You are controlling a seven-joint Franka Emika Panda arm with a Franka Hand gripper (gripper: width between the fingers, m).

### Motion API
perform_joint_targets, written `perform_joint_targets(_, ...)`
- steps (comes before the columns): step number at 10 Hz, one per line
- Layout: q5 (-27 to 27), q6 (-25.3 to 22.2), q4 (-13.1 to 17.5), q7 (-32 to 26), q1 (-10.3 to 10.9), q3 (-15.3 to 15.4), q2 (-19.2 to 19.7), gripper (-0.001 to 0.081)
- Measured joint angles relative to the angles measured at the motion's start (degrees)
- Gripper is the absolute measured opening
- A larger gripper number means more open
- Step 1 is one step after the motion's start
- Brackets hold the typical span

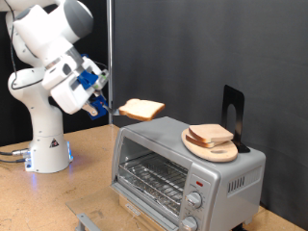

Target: Make a piece of toast with the oven

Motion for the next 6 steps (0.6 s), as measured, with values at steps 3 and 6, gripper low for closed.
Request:
perform_joint_targets(3,-3.2,-4.9,-1.4,-0.5,-5.1,-1.6,-4.3,0.0465)
perform_joint_targets(6,-3.7,-3.6,-1.8,-3.2,-5.1,-2.2,-3.1,0.0465)
